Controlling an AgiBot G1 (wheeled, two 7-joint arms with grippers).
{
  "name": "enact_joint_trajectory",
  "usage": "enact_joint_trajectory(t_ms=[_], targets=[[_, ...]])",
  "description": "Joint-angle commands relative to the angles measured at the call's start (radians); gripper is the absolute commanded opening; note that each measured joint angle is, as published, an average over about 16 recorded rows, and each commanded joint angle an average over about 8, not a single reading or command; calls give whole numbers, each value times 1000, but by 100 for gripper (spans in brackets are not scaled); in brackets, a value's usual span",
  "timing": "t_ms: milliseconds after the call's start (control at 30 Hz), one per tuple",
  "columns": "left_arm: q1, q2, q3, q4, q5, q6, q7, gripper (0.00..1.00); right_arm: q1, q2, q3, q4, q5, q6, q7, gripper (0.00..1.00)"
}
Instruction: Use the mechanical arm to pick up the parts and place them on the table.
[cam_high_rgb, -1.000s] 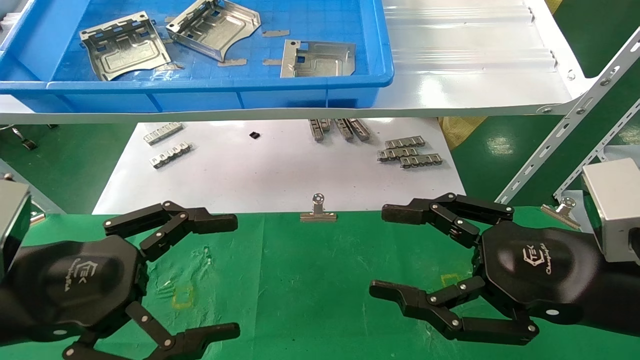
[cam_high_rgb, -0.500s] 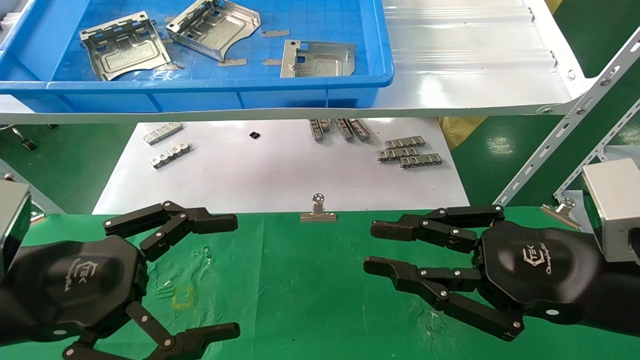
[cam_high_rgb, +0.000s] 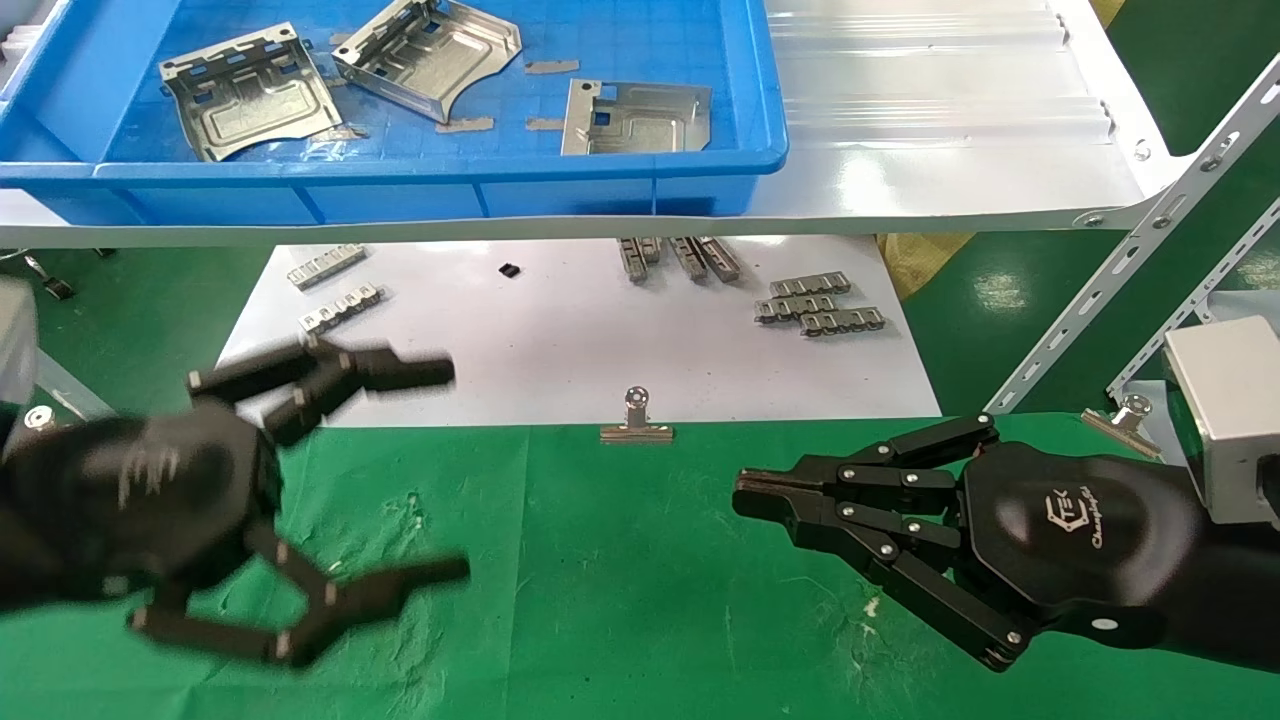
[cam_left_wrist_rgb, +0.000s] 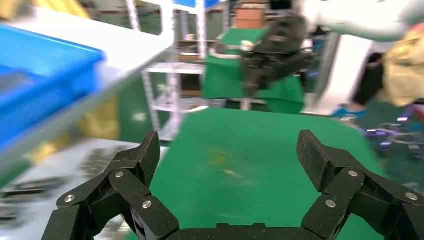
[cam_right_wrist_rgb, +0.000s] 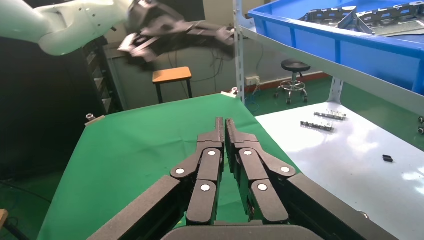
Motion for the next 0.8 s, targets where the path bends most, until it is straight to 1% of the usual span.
enact_joint_trajectory(t_ms=[33, 200, 333, 433, 467, 567, 600, 700, 733, 800], targets=[[-32, 3, -4, 15, 9, -13, -2, 100, 0, 0, 0, 0, 0, 0, 0, 0], [-250, 89, 38, 192, 129, -61, 10, 100, 0, 0, 0, 0, 0, 0, 0, 0], [-453, 192, 107, 403, 287, -132, 33, 100, 0, 0, 0, 0, 0, 0, 0, 0], [-585, 271, 158, 577, 402, -215, 53, 100, 0, 0, 0, 0, 0, 0, 0, 1], [-623, 296, 173, 633, 437, -249, 60, 100, 0, 0, 0, 0, 0, 0, 0, 7], [-709, 366, 209, 781, 519, -359, 75, 99, 0, 0, 0, 0, 0, 0, 0, 44], [-729, 387, 217, 822, 540, -395, 79, 93, 0, 0, 0, 0, 0, 0, 0, 57], [-774, 446, 239, 926, 587, -491, 89, 55, 0, 0, 0, 0, 0, 0, 0, 94], [-783, 464, 245, 955, 598, -518, 92, 43, 0, 0, 0, 0, 0, 0, 0, 100], [-797, 495, 254, 1005, 615, -562, 96, 18, 0, 0, 0, 0, 0, 0, 0, 100]])
